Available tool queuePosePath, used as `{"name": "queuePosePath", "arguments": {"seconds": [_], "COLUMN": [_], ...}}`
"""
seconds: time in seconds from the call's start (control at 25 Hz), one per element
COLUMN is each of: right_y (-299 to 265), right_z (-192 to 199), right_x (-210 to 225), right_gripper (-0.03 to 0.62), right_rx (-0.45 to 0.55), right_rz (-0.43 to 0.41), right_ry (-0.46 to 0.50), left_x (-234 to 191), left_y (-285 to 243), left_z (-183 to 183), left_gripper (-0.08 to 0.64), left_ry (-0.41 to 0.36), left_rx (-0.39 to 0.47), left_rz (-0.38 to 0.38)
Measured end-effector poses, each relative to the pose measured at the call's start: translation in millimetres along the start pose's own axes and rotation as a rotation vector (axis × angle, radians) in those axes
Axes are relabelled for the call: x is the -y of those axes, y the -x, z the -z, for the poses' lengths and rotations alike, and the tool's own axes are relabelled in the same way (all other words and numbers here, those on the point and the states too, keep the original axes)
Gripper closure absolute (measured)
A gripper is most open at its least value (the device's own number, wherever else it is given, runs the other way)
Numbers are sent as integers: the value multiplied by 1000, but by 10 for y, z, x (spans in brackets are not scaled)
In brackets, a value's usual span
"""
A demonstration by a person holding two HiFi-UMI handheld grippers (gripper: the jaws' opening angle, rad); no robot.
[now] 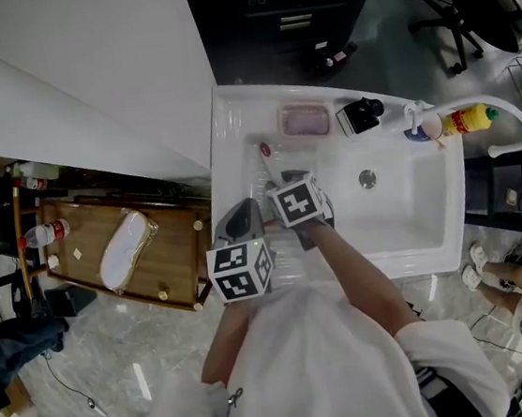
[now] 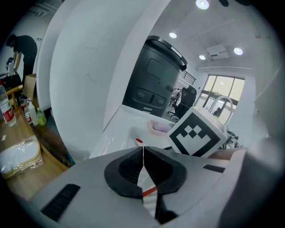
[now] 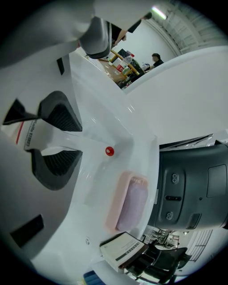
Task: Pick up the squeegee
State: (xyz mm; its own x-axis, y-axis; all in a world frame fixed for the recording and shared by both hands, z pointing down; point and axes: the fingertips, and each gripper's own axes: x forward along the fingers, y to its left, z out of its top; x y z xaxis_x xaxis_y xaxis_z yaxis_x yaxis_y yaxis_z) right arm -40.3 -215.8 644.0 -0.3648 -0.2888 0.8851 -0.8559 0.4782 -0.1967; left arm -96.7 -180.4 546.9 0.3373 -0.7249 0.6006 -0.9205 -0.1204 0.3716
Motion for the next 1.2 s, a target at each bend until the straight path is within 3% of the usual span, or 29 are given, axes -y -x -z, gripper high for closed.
{"name": "queuePosePath", "arguments": {"seconds": [0.52,0.64,1.2], "right_y": [-18,-21,35], "right_z": [-40,-63,-74], "right_x": [-5,-50,-16], "right_gripper": [480,486,488], "right_rx": [25,29,56], "right_rz": [-26,-54,-33], "right_ry": [-98,-89,-82], "left_x": [20,24,5], "left_y": [-60,-69,-52], "left_z": [5,-11,3], "left_gripper": [532,532,532], "left_ry": [-13,-15,-19], "left_rx": [-14,-14,-15], "left_rz": [5,6,0]}}
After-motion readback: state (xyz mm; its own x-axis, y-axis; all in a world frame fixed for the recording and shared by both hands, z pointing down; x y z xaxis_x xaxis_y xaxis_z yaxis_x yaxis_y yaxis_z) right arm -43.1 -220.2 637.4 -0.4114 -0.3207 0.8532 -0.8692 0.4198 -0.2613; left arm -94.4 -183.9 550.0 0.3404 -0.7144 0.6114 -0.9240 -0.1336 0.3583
